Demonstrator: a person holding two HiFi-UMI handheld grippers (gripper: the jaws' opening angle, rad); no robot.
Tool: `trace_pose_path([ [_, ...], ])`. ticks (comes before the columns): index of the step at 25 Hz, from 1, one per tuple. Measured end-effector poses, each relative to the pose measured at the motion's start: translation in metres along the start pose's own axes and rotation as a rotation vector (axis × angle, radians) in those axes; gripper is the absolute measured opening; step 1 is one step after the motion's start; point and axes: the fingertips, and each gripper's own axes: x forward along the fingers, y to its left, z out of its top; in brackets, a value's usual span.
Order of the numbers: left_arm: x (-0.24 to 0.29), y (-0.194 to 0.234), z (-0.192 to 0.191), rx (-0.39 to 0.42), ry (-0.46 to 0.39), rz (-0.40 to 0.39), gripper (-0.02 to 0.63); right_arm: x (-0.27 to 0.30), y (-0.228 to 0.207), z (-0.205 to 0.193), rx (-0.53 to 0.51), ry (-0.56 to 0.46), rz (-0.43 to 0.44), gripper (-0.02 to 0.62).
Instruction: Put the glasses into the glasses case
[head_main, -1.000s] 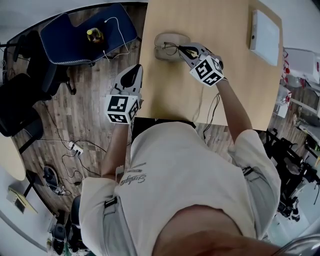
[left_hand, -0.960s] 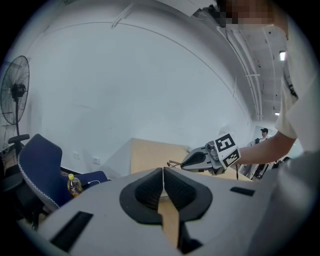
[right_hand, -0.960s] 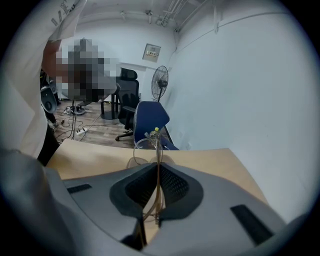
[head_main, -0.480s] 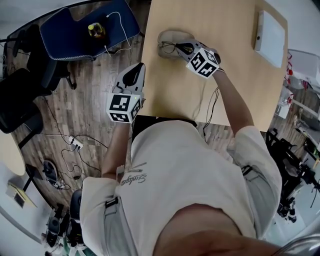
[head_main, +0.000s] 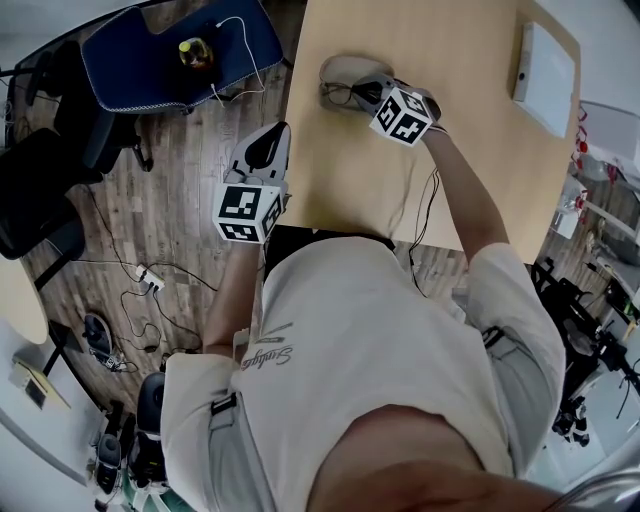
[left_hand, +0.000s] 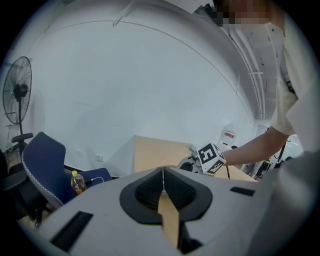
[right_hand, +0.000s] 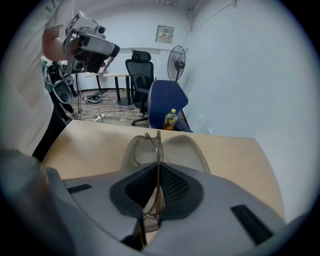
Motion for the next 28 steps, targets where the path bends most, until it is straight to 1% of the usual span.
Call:
trace_pose_path([
  [6, -0.004, 0.006, -0.001, -0.009, -0.003, 0.011, 0.017, 0.009, 0.0, -0.006, 0.002, 0.029, 0.021, 0.011],
  [12, -0.007, 0.009, -0.003, -0.017, -0.007, 0.019, 0.017, 0.015, 0.002, -0.01, -0.039, 0.064, 0.031, 0.011],
  [21, -0.008, 0.009, -0.004, -0.024, -0.008, 0.016, 0.017, 0.024, 0.004, -0.011, -0.078, 0.093, 0.02, 0.014],
  [25, -0.009, 0.007, -0.005, -0.029, -0.007, 0.011, 0.017, 0.027, 0.006, -0.012, -0.114, 0.105, 0.006, 0.051],
  [28, -0.01, 0.004, -0.003, -0.024, -0.009, 0.003, 0.017, 0.027, 0.005, -0.012, -0.122, 0.104, -0.013, 0.063],
])
